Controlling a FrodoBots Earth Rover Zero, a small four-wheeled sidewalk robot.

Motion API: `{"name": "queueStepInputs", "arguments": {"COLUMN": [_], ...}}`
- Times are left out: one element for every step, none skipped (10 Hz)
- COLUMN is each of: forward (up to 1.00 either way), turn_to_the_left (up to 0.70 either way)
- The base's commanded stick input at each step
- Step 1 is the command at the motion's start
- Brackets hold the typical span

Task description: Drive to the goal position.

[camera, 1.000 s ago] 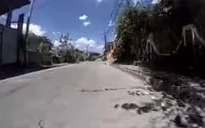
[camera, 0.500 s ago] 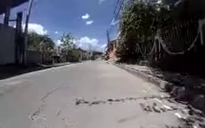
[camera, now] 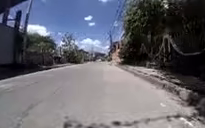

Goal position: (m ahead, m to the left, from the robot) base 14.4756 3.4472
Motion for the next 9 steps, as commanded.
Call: {"name": "queueStepInputs", "arguments": {"forward": [1.0,1.0,1.0,1.0,1.0,1.0,1.0,1.0,1.0], "turn_to_the_left": [-0.4,-0.4,-0.4,-0.22,0.05,0.0,0.0,0.0,0.0]}}
